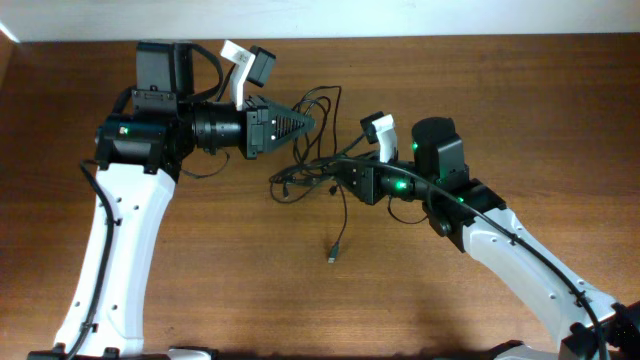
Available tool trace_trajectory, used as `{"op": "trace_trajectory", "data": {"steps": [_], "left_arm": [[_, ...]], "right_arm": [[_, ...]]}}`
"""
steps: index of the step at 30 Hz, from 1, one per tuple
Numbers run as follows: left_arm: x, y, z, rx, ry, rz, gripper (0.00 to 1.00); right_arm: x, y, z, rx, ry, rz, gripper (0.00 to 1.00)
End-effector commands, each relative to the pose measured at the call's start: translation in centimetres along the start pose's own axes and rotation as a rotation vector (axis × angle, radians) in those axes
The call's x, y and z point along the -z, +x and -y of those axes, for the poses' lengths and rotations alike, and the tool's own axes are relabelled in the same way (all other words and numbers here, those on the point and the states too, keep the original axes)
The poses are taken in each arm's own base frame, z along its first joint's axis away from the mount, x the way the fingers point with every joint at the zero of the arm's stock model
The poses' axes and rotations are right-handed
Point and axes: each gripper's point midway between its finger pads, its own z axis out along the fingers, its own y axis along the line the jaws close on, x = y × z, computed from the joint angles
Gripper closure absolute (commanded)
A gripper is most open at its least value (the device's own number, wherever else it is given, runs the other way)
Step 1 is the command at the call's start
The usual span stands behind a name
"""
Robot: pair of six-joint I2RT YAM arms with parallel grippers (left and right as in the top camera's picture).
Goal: Untangle cables
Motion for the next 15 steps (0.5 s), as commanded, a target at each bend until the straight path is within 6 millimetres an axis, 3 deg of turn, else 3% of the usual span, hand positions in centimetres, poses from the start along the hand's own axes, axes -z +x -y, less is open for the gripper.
{"op": "trace_trajectory", "data": {"steps": [1,9,15], "left_arm": [[0.5,-0.3,1.6,-0.019,0.033,0.011,1.00],[0.5,-0.3,0.8,-0.018,-0.013,0.012,1.00],[1.3,-0.5,-2.1,-0.010,-0.167,0.024,1.00]], "right_arm": [[-0.2,0.0,0.0,-0.001,0.006,-0.005,0.93],[-0.1,0.8,0.5,-0.007,0.026,-0.031,0.96],[0.9,-0.2,2.2,-0.030,0.063,0.004,0.96]]}}
